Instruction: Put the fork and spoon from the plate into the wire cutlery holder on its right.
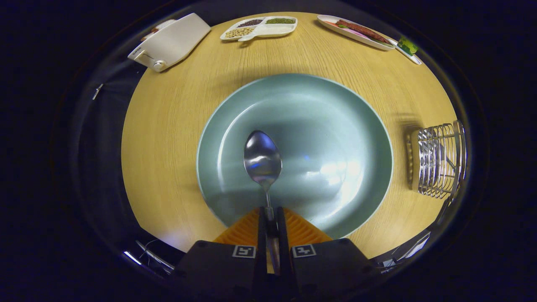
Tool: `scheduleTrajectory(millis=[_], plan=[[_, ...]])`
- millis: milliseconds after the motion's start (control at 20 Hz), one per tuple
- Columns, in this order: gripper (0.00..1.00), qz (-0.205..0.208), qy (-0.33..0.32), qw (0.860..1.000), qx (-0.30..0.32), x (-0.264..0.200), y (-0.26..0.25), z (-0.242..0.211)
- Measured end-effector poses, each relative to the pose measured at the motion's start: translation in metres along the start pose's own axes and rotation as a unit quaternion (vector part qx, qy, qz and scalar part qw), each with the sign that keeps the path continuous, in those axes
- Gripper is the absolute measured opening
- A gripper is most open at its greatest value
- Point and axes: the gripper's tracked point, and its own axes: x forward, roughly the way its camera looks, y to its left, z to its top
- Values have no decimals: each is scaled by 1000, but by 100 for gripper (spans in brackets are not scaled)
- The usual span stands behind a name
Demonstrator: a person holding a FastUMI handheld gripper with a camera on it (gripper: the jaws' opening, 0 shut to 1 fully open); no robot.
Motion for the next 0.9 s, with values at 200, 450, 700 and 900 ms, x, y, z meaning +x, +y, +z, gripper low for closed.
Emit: scheduleTrajectory(millis=[200, 450, 700, 900], plan=[[9, 21, 4, 1000, -9, -3, 1, -2], [9, 43, -26, 998, -23, -28, 1, 16], [9, 68, -46, 996, -21, -62, -11, 27], [9, 87, -58, 994, -21, -98, -26, 35]])
